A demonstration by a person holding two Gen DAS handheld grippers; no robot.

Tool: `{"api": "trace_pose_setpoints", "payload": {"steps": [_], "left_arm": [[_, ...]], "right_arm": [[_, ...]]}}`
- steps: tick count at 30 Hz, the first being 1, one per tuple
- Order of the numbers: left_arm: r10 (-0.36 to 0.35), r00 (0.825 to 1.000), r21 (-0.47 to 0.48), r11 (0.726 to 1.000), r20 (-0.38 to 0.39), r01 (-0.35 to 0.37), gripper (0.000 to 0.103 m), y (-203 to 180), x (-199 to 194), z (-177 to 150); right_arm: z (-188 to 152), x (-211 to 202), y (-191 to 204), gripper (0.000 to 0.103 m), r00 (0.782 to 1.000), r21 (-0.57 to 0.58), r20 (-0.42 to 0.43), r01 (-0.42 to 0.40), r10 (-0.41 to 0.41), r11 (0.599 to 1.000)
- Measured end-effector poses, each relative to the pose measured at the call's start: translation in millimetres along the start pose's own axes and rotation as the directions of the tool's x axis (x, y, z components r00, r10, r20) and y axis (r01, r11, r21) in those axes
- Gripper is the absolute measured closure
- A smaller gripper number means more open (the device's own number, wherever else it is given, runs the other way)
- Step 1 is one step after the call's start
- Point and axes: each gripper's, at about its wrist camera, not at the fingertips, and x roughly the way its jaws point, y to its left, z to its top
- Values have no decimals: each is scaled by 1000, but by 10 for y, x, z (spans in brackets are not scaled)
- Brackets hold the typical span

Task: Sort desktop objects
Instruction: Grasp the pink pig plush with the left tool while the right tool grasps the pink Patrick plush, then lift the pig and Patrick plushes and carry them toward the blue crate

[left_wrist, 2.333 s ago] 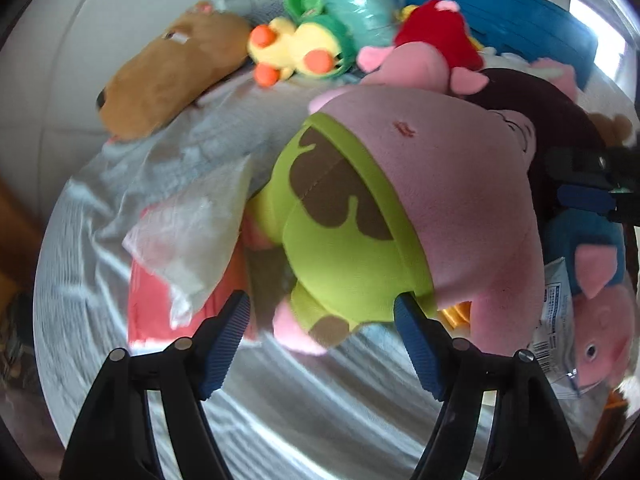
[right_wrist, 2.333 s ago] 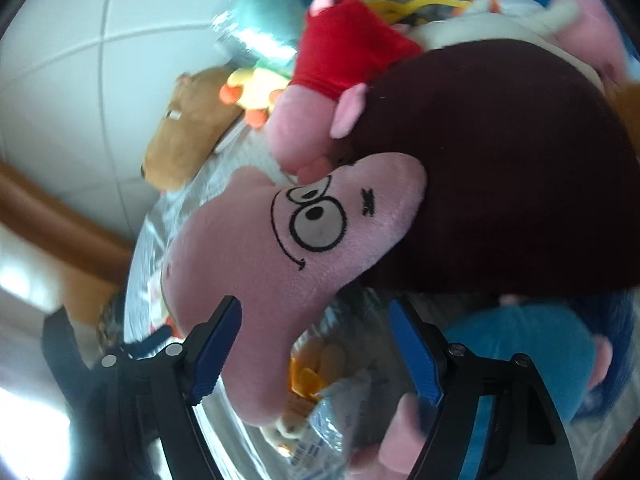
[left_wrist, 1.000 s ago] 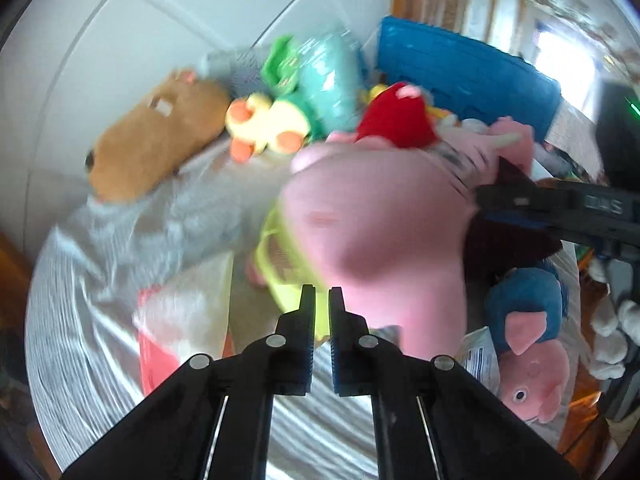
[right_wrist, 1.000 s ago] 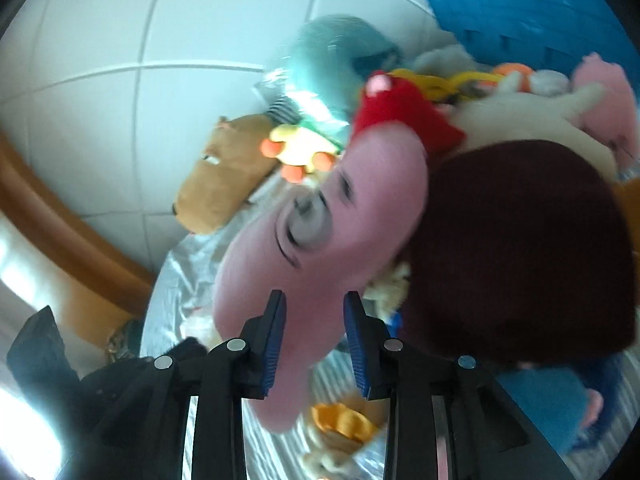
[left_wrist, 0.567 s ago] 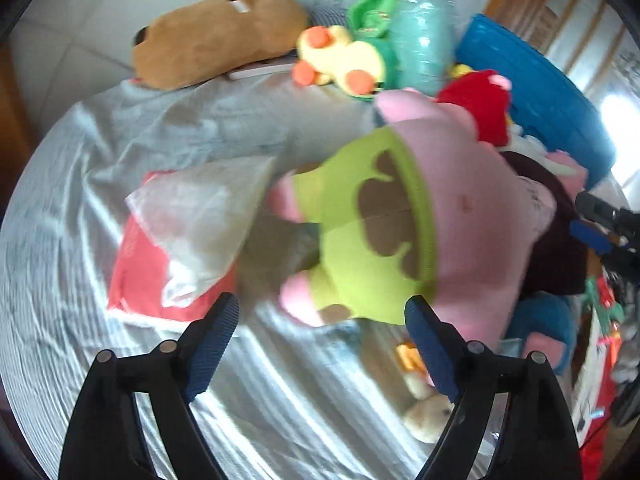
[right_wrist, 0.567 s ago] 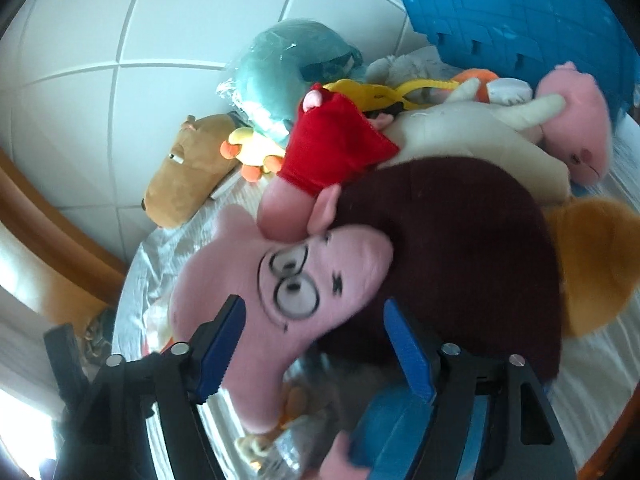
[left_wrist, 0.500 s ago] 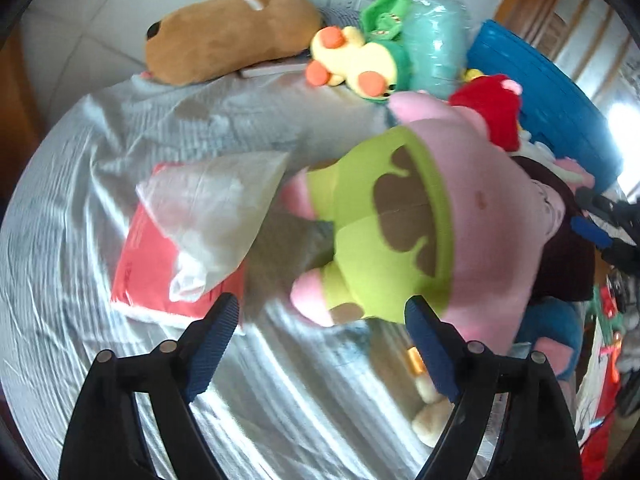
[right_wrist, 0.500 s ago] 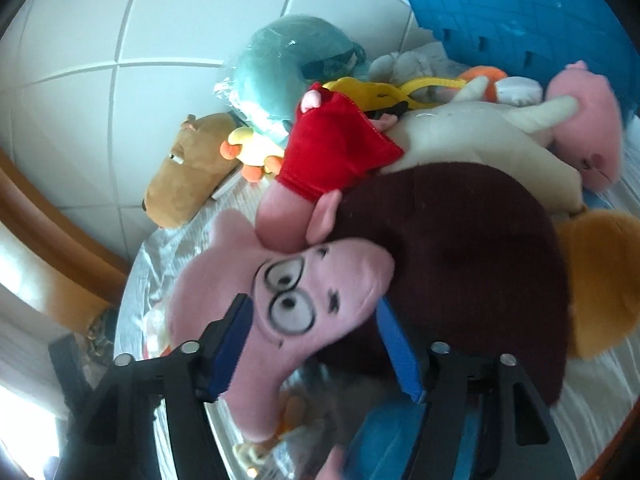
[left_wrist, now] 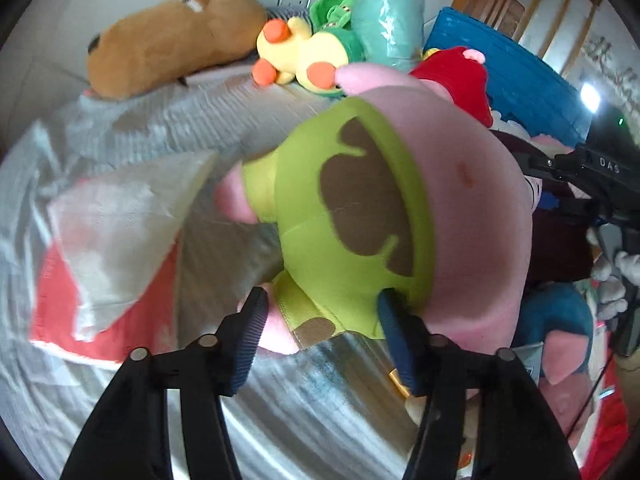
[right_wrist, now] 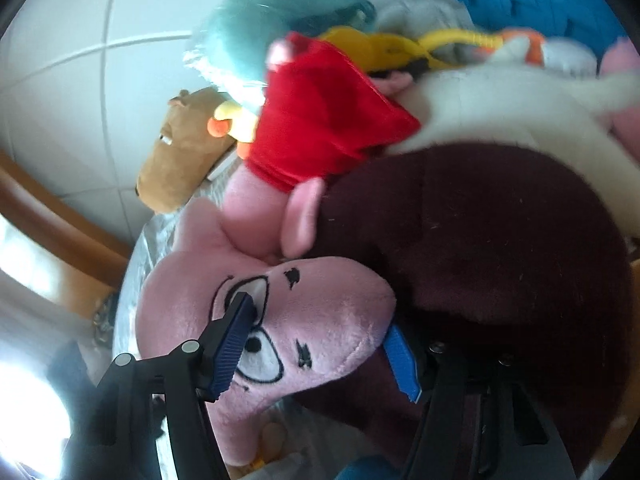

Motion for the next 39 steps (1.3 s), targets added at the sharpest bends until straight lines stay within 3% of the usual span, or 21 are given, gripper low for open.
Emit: {"api": "trace_pose_setpoints", "payload": {"steps": [2,9,12,14,16,18,19,22,23,25,29,39], "left_arm": [[-12,1000,-2,1000,-3,12,32,40,-7,-2],[-47,998,11,999,39,46,32,-31,-417,250],[-120,990,-42,992,74,123,30,-83,-525,447],[-138,986,-87,985,97,146,15,-116,-536,574],[-142,987,-137,979,73,151,0,-131,-384,664],[-114,993,-188,977,-44,104,0,-185,36,654],[-106,992,-206,974,-63,91,0,-201,168,632],[-128,992,-283,951,13,127,0,-152,253,600],[-125,992,-280,952,22,126,0,-163,245,597],[-110,993,-265,957,36,116,0,-206,224,589],[-74,995,-220,972,61,85,7,-331,106,579],[-76,983,-63,994,168,88,8,-764,-667,741]], "right_arm": [[20,0,-14,38,1000,5,-5,-15,15,1000],[-1,-42,-2,36,999,10,-6,-44,44,999],[-5,-35,13,36,999,15,-5,-34,35,999],[-30,-37,51,36,1000,3,-2,-18,18,1000],[-55,-43,73,36,1000,-4,-2,-12,12,1000],[-68,-32,99,35,1000,-30,-5,-4,4,1000],[-74,-24,112,35,1000,-45,-7,0,-1,999],[-76,1,135,24,1000,-89,-11,7,-8,996],[-62,33,139,18,1000,-97,-14,1,-2,995],[-61,124,199,15,999,-134,-24,24,-28,991],[-127,84,350,25,995,-202,48,90,-82,975],[-170,-620,359,31,987,-197,163,42,-9,980]]}}
